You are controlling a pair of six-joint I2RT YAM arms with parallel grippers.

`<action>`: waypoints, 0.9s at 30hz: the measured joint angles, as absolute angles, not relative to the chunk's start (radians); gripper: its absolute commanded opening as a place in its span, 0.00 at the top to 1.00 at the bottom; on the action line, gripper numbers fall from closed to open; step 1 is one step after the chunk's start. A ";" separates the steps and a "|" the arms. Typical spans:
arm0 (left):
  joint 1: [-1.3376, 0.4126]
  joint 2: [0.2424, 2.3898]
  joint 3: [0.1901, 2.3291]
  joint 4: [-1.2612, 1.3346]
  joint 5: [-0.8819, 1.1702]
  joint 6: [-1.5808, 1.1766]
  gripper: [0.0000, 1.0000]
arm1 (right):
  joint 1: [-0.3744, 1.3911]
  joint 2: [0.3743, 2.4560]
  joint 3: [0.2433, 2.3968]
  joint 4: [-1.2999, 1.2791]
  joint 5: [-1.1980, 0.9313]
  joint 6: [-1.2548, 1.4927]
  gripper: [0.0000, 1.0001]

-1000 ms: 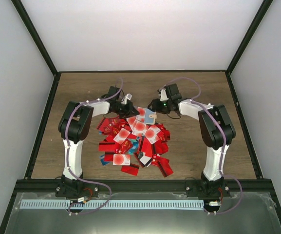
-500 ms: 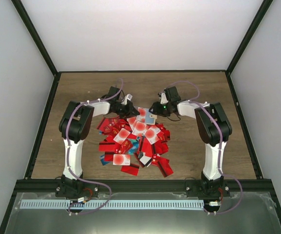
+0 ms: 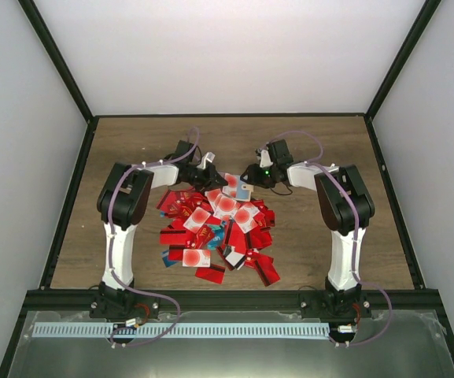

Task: Put the credit cards into the card holder

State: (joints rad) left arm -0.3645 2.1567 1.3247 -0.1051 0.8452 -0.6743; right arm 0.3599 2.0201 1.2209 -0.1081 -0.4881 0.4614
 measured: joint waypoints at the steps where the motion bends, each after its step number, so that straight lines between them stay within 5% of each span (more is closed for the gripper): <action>1: -0.364 2.158 1.325 -0.104 0.849 -0.677 0.96 | 0.360 2.020 1.221 -0.108 -0.488 0.461 0.57; 27: -0.393 2.207 1.349 -0.031 0.852 -0.745 0.96 | 0.359 2.022 1.221 -0.104 -0.501 0.461 0.57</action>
